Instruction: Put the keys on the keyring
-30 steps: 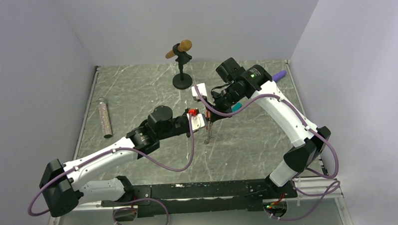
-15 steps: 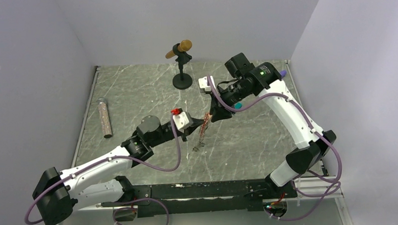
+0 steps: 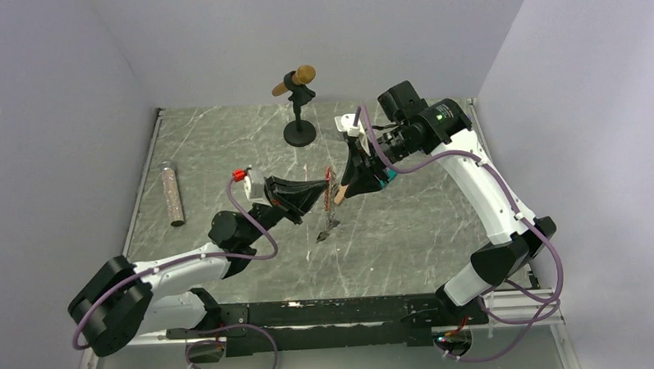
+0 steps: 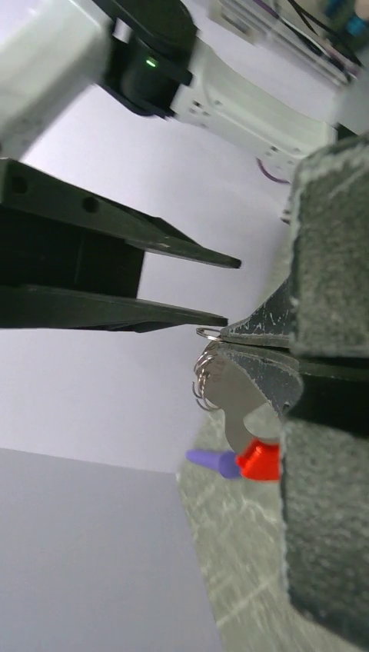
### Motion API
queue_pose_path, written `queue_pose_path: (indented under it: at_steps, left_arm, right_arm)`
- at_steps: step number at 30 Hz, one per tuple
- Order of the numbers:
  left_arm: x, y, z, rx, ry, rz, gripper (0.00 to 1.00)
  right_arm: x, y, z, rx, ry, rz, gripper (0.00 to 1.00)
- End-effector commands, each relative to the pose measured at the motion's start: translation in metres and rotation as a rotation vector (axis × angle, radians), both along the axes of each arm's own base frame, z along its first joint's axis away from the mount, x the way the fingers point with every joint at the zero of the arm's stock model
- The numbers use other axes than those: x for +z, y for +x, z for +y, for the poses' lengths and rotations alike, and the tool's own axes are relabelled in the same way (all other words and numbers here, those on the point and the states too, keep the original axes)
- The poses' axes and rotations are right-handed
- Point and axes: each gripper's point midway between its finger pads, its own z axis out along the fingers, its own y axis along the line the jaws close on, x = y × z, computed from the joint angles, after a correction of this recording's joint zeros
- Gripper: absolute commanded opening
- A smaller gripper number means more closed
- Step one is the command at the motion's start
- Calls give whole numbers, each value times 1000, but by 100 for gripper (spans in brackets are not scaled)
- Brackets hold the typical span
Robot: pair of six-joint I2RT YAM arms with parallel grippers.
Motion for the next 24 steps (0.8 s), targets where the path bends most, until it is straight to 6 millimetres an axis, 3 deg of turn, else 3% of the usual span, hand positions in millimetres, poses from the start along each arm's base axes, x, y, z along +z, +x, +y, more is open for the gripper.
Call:
queue_pose_path:
  at_steps: [1,11,19,24]
  left_arm:
    - [76,-14,30,-64,-404,-40,0]
    - [111,-3,24,-62,-483,-65,0]
    - [122,-3,16,-108,-493,-71,0]
    - [130,-6,12,-124,-491,-102,0]
  right_arm:
    - [39,-6,7,18,133,-18,39]
    - [71,7,-1,-69,216,-29,38]
    - [88,19,-10,-123,273,-6,36]
    - [95,13,-11,-95,303,-1,36]
